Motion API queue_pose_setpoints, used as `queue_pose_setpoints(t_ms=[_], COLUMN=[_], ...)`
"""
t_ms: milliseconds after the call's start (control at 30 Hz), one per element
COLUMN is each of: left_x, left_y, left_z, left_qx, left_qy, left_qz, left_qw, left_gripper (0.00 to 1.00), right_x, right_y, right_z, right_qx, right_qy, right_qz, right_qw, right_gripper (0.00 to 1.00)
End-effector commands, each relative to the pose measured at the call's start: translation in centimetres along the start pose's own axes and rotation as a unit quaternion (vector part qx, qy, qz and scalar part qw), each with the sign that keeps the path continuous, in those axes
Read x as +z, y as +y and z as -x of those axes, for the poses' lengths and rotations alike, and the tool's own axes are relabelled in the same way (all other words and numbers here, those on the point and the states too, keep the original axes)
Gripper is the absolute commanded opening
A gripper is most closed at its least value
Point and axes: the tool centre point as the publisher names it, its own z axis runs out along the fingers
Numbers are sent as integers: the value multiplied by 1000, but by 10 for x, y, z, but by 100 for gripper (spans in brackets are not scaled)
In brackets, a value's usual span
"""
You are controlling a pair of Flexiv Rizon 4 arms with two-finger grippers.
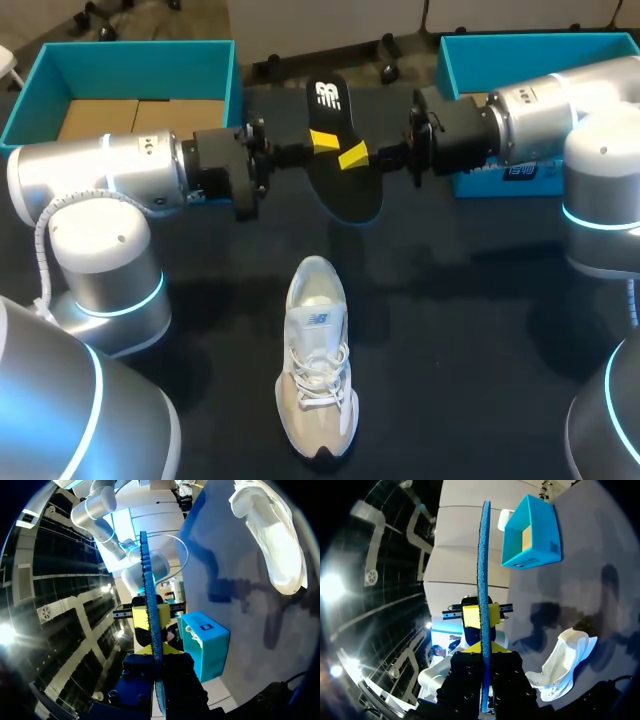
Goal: Take the shoe out of the shoebox, open the shoe tongue, remove and reinsert the insole, then place the shoe into the shoebox
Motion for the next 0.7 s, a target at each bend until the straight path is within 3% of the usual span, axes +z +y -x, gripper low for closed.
queue_pose_setpoints(t_ms=[33, 67, 433, 567, 700], left_x=[-2, -5, -41, -59, -59], left_y=[-1, -3, -6, -9, -9], left_z=[-1, 0, 3, 2, 2], left_qx=[-4, -7, -75, -95, -95], left_qy=[5, 9, 99, 174, 174], left_qz=[-4, -6, -33, -47, -47], left_qw=[1000, 1000, 992, 979, 979], left_gripper=[35, 100, 100, 100, 100], right_x=[0, -1, -7, -6, -6], right_y=[1, 1, 1, 2, 3], right_z=[2, 4, 12, 15, 15], right_qx=[-3, -5, -32, -41, -44], right_qy=[4, 7, 7, 10, 13], right_qz=[0, 1, 7, 14, 14], right_qw=[1000, 1000, 999, 999, 999], right_gripper=[0, 0, 0, 0, 0])
